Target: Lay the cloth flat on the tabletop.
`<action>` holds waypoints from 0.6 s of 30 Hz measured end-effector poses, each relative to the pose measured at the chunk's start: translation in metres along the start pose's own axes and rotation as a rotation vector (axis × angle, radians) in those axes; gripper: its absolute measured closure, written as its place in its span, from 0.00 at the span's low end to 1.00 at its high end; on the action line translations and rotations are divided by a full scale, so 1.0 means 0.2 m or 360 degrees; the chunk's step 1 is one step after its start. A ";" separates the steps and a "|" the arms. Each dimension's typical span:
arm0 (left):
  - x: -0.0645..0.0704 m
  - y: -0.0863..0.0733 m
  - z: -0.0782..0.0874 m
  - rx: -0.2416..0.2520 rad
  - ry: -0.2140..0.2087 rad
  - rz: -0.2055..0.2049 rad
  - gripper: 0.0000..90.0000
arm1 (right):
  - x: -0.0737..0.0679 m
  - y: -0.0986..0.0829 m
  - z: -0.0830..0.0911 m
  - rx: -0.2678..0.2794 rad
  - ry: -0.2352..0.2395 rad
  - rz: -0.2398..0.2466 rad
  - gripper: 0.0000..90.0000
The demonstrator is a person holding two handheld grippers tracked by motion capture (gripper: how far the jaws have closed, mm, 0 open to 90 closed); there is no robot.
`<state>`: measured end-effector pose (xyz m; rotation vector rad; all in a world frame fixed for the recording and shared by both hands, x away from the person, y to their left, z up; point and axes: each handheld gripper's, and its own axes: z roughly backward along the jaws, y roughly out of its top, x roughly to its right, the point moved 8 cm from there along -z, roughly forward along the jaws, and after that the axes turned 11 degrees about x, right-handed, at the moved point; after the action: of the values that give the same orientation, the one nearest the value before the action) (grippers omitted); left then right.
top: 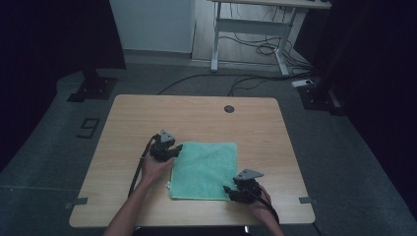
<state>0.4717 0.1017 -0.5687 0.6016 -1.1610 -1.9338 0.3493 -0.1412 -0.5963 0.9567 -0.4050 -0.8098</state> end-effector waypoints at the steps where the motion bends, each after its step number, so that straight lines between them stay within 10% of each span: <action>1: 0.03 0.00 -0.01 -0.0013 -0.0032 -0.0012 0.65 | 0.00 0.02 -0.01 0.0021 -0.0007 -0.0013 0.49; 8: 0.08 -0.08 -0.10 -0.0168 -0.0068 -0.0049 0.63 | -0.07 0.05 -0.11 -0.0005 0.0026 0.0005 0.45; 18: 0.11 -0.13 -0.07 -0.0185 -0.0071 -0.0013 0.62 | -0.03 0.00 -0.06 0.0014 0.0003 0.0032 0.45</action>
<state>0.4598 0.0843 -0.5994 0.5042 -1.0661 -2.0151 0.3530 -0.1308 -0.6024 0.9600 -0.4165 -0.7893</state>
